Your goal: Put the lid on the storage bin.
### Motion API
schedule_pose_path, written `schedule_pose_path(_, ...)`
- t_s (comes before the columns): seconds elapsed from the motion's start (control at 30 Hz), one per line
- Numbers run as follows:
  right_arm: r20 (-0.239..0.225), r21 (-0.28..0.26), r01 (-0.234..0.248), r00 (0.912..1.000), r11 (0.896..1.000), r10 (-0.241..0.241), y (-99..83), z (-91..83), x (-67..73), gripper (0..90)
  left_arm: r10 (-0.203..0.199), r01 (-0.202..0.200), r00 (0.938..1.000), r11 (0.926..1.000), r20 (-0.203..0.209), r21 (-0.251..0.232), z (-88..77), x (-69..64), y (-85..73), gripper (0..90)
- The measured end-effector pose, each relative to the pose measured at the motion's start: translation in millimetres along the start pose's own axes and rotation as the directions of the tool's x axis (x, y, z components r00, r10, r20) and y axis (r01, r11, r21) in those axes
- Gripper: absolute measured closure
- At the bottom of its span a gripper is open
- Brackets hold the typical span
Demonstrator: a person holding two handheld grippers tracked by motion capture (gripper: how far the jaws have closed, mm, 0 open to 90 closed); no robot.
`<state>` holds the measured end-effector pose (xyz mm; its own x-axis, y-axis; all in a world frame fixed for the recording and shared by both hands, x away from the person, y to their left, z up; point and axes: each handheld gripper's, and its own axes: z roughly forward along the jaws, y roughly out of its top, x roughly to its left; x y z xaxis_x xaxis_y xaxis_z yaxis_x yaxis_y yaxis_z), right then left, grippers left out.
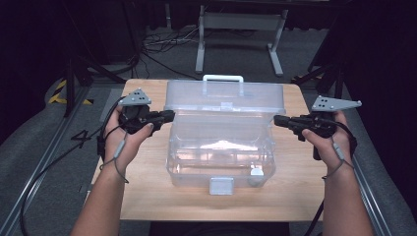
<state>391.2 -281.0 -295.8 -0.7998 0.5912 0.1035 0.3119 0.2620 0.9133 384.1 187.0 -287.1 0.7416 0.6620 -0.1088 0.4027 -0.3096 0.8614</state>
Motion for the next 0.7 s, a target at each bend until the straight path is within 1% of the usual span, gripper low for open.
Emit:
schedule_pose_path(0.3, -0.004, 0.012, -0.016, 0.9999, 1.000, 0.016, -0.8, -2.4, -1.7, 90.0, 0.015, -0.015, 0.9999, 0.9999, 0.008, 0.006, -0.9, -5.1, -1.5, 83.6)
schedule_pose_path(0.53, -0.012, 0.040, -0.019, 0.9997, 0.999, 0.020, -1.2, -3.5, -0.9, 90.0, 0.019, -0.019, 0.9998, 0.9998, 0.006, 0.008, -3.1, -9.3, -4.6, 84.8)
schedule_pose_path(0.57, -0.016, 0.052, -0.022, 0.9996, 0.998, 0.022, -1.4, -4.2, 0.1, 90.0, 0.024, -0.024, 0.9997, 0.9997, 0.005, 0.009, -4.0, -9.9, -5.5, 85.2)
schedule_pose_path(0.7, -0.022, 0.066, -0.024, 0.9994, 0.998, 0.025, -2.3, -4.4, 0.6, 90.0, 0.023, -0.023, 0.9996, 0.9996, 0.015, 0.014, -6.6, -12.1, -8.5, 85.7)
